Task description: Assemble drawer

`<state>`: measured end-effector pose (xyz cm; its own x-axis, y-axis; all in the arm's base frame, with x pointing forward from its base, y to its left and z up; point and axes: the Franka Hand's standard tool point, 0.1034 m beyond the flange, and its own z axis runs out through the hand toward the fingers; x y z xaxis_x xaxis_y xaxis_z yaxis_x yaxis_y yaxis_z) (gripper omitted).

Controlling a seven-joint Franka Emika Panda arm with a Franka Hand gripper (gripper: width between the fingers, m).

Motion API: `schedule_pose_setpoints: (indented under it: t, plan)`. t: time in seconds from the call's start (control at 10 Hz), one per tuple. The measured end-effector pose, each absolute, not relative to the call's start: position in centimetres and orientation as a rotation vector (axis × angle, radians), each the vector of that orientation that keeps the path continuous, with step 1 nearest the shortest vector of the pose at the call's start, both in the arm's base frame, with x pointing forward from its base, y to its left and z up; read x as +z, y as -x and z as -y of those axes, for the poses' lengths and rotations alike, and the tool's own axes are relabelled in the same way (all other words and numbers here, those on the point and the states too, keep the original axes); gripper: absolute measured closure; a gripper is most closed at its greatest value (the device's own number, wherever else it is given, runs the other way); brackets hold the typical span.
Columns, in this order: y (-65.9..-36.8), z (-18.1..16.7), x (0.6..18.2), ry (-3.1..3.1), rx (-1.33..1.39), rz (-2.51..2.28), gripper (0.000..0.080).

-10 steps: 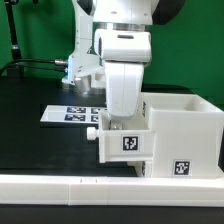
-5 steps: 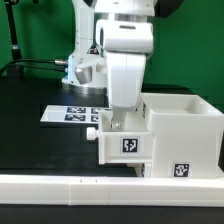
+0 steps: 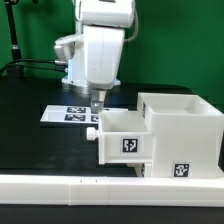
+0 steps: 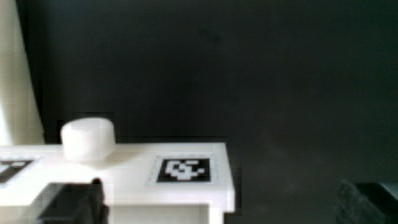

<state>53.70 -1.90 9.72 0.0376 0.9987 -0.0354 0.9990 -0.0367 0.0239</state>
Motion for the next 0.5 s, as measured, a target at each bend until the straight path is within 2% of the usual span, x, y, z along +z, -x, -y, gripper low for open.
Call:
schedule_pose_setpoints:
  t: [0.2, 0.4, 0.5]
  plan:
    - [-53.6, 2.0, 9.4, -2.235, -0.018, -2.153, 0.0151]
    - [-53.3, 4.9, 7.6, -2.236, 0.053, -2.264, 0.0151]
    - [-53.5, 6.1, 7.4, -2.257, 0.083, -2.28, 0.0151]
